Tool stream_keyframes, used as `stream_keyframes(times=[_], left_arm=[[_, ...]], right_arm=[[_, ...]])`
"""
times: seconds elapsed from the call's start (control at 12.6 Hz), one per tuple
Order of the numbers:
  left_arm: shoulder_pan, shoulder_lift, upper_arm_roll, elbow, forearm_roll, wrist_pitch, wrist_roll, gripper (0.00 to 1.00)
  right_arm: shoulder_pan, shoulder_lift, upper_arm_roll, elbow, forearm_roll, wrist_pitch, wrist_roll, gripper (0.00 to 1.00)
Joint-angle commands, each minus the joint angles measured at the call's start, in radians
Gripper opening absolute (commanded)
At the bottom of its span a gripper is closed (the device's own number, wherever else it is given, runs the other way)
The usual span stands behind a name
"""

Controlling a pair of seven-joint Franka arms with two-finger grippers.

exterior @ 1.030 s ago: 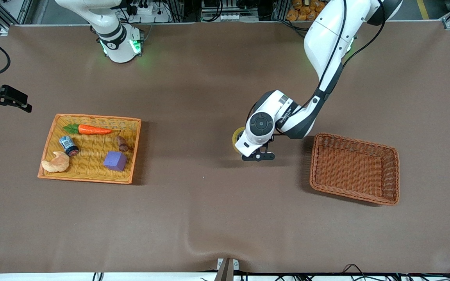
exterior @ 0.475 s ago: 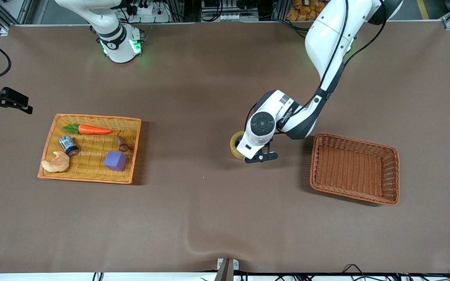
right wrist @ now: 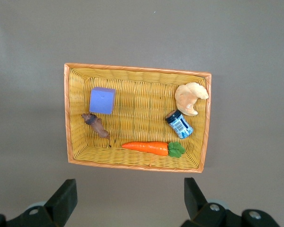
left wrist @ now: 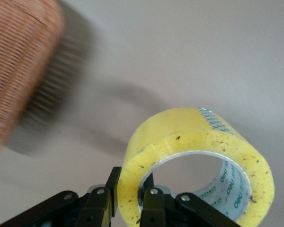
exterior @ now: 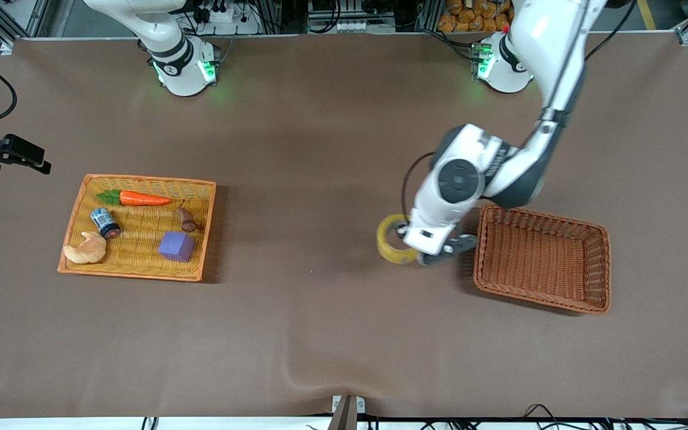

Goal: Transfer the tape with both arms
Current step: 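Carry the tape roll over the brown basket with the left gripper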

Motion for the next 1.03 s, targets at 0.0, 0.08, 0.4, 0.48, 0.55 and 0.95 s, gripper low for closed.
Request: stream_keyframes(times=[0.0, 0.08, 0.4, 0.48, 0.55, 0.95], left_arm=[[0.136, -0.074, -0.009, -0.031, 0.002, -0.045, -0.006, 0.00], [0.173, -0.088, -0.007, -0.035, 0.003, -0.057, 0.000, 0.00], [0.336, -0.094, -0.010, -0.035, 0.002, -0.080, -0.005, 0.00], [0.369, -0.085, -0.010, -0.037, 0.002, -0.080, -0.002, 0.00], [0.382, -0.077, -0.009, -0.052, 0.002, -0.080, -0.002, 0.00], [0.462, -0.058, -0.009, -0.130, 0.002, -0.079, -0.002, 0.00]], right_arm=[[-0.007, -0.003, 0.010, 0.013, -0.012, -0.015, 0.021, 1.00], [-0.010, -0.002, 0.010, 0.017, -0.012, -0.017, 0.020, 1.00], [-0.019, 0.003, 0.007, 0.021, -0.013, -0.017, 0.016, 1.00], [-0.018, 0.003, 0.007, 0.021, -0.013, -0.017, 0.016, 1.00], [-0.016, 0.001, 0.005, 0.021, -0.013, -0.017, 0.019, 1.00], [-0.015, 0.001, 0.007, 0.026, -0.012, -0.018, 0.020, 1.00]])
